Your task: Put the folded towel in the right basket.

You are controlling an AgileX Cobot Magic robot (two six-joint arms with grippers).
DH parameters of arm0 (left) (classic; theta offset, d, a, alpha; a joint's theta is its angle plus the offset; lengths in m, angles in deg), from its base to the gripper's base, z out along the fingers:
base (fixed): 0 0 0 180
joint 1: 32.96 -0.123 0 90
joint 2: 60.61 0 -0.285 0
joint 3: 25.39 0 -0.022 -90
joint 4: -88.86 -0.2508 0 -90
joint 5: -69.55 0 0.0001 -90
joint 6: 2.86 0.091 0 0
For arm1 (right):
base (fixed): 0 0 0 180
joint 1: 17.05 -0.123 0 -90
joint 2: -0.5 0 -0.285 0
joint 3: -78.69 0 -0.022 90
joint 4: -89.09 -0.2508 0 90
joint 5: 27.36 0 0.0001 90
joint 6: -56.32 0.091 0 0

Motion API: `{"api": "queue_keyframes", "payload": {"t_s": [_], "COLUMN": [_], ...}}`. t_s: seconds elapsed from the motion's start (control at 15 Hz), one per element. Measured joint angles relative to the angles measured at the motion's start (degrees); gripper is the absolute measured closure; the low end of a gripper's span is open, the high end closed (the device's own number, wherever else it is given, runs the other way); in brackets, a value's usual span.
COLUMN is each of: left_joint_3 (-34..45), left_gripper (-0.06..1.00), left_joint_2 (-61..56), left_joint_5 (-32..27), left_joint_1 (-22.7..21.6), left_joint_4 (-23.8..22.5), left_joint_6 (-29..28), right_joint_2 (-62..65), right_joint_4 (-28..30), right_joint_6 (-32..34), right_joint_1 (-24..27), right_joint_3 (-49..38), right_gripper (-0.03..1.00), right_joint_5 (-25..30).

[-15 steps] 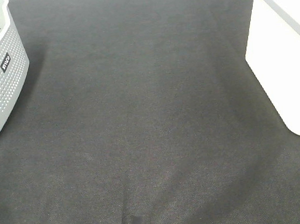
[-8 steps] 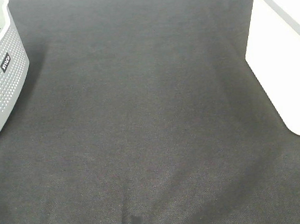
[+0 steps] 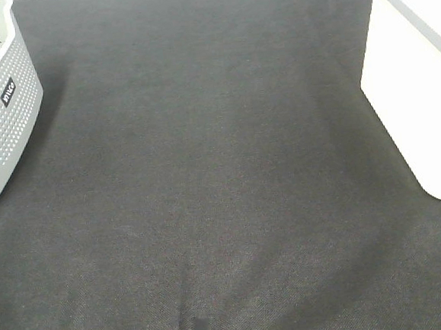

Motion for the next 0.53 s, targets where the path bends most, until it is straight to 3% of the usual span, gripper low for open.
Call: {"api": "queue_keyframes", "payload": {"t_s": [0.53], "left_joint_3": [0.0], "left_gripper": [-0.04], "left_joint_2": [0.0], "left_joint_5": [0.0], "left_joint_1": [0.0], "left_joint_4": [0.0], "left_joint_6": [0.0], "right_joint_2": [0.0], "right_joint_4": [-0.1], "right_joint_6": [0.0], "right_joint_1": [1.8], "right_joint_3": [-0.1], "right_gripper": [-0.01], "right_joint_5": [0.0]}}
